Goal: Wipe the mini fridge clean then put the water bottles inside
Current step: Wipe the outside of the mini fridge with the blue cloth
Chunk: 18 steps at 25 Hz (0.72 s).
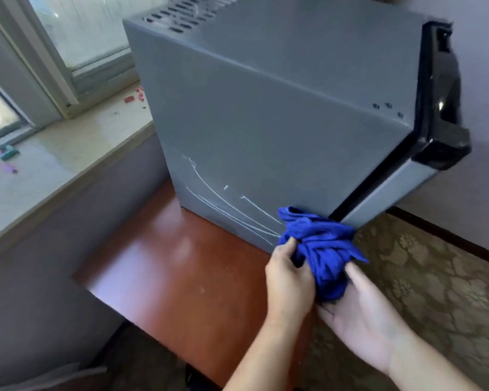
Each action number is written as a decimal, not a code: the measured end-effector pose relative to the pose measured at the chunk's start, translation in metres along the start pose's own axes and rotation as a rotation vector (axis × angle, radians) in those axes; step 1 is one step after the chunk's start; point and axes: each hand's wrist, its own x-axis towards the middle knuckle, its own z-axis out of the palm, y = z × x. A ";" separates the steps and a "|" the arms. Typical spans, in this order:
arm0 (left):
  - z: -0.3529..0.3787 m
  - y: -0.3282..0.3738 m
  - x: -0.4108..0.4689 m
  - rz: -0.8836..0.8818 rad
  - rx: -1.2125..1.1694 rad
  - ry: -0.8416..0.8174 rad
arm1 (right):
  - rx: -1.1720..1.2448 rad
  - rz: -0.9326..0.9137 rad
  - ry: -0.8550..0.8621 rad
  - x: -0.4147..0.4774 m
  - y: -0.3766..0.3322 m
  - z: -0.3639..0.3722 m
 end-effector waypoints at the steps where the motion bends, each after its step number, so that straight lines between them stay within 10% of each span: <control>1: 0.011 -0.001 -0.007 0.015 0.017 -0.026 | 0.001 -0.008 -0.015 -0.004 -0.003 -0.009; 18: -0.153 0.024 0.124 -0.019 -0.072 0.288 | -0.024 0.020 -0.299 0.094 -0.001 0.192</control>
